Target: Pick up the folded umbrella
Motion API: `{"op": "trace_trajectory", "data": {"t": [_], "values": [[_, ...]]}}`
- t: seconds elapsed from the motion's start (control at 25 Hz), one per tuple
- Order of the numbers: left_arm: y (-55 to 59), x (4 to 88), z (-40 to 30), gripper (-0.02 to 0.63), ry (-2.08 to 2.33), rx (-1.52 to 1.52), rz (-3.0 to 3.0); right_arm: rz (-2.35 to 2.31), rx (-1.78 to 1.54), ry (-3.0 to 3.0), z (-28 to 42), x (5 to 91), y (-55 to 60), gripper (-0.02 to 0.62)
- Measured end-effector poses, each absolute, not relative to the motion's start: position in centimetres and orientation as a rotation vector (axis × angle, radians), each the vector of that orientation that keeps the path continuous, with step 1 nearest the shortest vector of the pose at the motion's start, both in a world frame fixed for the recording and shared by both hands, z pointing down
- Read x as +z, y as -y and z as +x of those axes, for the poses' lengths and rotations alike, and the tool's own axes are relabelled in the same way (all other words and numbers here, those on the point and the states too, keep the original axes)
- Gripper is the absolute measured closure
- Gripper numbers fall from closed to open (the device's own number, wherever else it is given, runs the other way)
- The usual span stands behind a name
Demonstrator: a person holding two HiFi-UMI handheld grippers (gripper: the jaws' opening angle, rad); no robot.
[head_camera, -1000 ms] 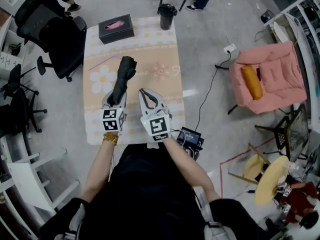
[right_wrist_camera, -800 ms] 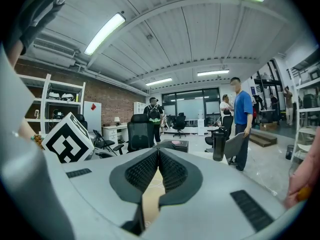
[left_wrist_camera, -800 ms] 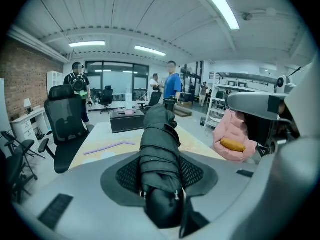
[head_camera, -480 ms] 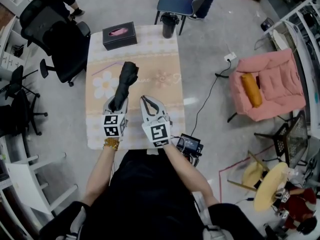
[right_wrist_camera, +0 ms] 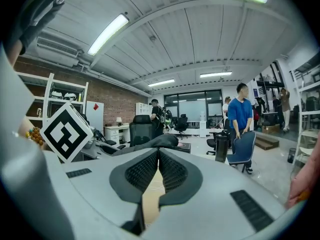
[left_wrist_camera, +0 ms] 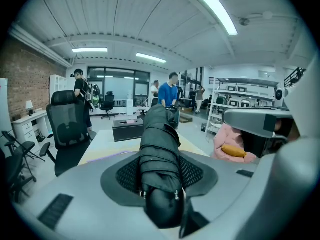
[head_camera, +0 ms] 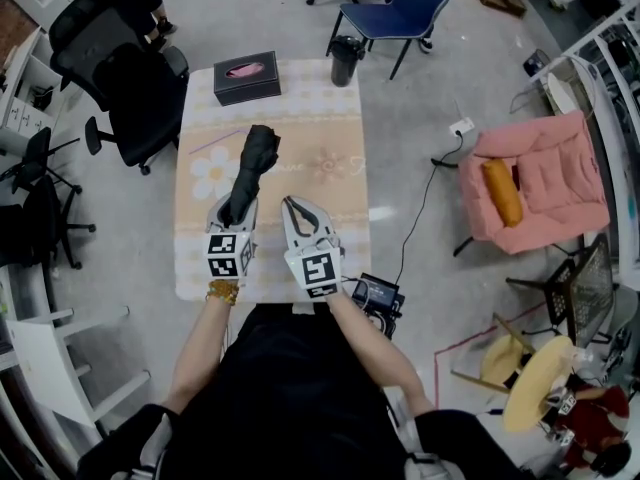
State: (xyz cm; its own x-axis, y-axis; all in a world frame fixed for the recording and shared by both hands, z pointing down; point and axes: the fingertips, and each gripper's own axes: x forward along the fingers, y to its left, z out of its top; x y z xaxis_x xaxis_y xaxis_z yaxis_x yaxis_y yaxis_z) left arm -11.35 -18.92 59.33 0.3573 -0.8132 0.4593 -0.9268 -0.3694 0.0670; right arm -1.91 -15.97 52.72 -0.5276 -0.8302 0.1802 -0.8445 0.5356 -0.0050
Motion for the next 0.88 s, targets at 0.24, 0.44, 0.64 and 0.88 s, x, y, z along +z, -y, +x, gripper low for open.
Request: {"op": "trace_trajectory", "data": {"t": [0.24,0.44,0.64,0.88], "values": [[18.7,57.4,-11.6,0.425,1.551,0.475,2.333,1.433,0.115,2.620,-2.3,52.5,15.8,0.578],[18.5,55.8,-11.4,0.425,1.568,0.446,2.361,1.418,0.088,2.624,-2.4,52.4,15.5,0.578],[18.5,55.0,-11.5,0.425,1.581,0.425,2.361,1.409,0.090,2.639,-2.7,51.8,15.4,0.578],[18.2,53.8,-11.4,0.425,1.591,0.399,2.370,1.421,0.076,2.643,-2.5,51.5,15.5,0.578]]}}
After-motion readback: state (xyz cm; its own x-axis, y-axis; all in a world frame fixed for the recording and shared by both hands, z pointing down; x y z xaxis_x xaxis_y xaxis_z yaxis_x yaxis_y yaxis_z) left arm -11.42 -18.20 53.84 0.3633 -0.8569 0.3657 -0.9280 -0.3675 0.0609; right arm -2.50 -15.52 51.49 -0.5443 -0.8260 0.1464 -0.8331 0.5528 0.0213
